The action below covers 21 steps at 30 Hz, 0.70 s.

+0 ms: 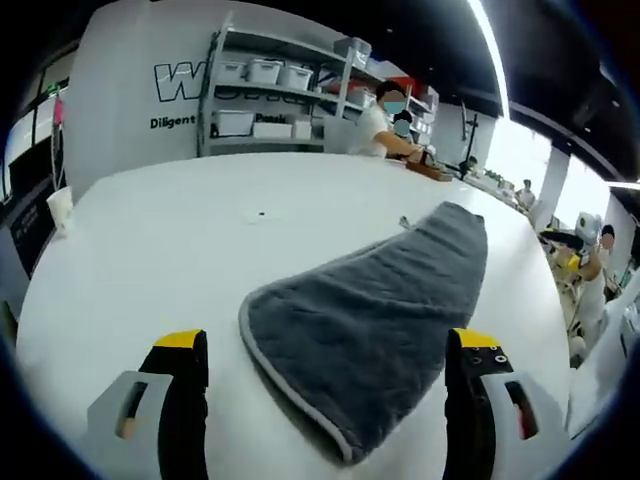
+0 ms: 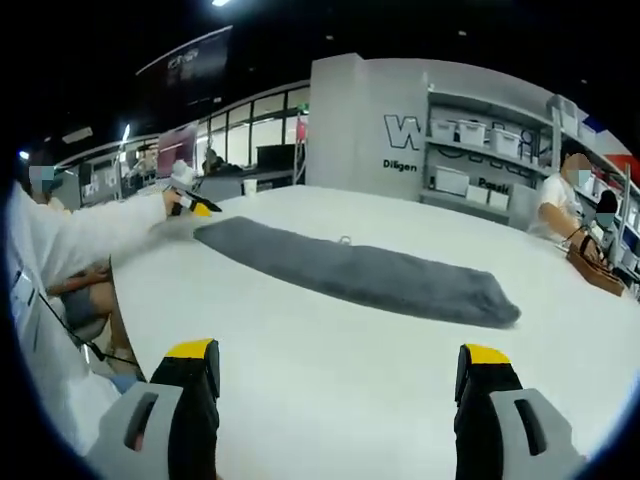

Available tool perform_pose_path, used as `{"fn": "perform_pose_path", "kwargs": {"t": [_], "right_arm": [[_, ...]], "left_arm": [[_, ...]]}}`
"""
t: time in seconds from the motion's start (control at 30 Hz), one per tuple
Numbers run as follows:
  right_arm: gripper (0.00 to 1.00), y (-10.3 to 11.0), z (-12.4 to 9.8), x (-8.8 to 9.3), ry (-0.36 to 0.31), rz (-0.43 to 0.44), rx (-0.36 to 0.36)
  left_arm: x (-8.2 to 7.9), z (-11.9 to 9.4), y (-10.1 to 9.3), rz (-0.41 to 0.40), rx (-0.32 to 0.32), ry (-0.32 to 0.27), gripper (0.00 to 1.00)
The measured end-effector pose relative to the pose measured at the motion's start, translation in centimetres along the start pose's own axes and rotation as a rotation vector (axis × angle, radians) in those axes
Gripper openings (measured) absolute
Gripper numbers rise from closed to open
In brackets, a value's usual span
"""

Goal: Open the folded towel by lifting each exposed corner and separating the folded layers until the towel lies flat within the target outline without major curled edges

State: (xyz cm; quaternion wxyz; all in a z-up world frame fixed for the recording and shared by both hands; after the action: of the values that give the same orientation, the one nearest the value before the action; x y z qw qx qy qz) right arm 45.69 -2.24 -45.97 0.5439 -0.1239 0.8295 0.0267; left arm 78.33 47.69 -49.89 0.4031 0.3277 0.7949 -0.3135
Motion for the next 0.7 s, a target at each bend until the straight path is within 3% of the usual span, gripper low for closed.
{"fn": "perform_pose_path", "kwargs": {"t": [0.23, 0.43, 0.6, 0.7], "right_arm": [[0.99, -0.5, 0.7, -0.1, 0.018, 0.005, 0.009], [0.99, -0.4, 1.2, -0.1, 0.028, 0.004, -0.001], [0.99, -0.4, 1.5, 0.0, 0.033, 0.003, 0.002], [0.99, -0.3, 1.7, 0.1, 0.041, 0.005, -0.002]], "left_arm": [[-0.5, 1.5, 1.3, -0.004, 0.005, 0.014, 0.75], [-0.4, 2.5, 2.9, 0.003, -0.016, 0.061, 0.65], [-0.6, 2.7, 3.3, -0.012, -0.016, 0.040, 0.58], [-0.6, 2.9, 3.5, -0.006, -0.016, 0.050, 0.46]]}}
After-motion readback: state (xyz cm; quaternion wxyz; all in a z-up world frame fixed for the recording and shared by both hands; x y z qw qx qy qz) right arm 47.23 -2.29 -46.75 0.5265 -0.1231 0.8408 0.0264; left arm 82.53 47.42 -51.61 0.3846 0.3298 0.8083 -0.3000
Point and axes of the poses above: the point that each gripper's makers call its tool centre point, and the gripper's own axes: z roughly forward along the fingers, y roughly to its left, x roughly out of its underside, the point moved 5 cm from there along -z, roughly backward along the fingers, and after that the axes turned 7 degrees about x, right-handed, at the moved point
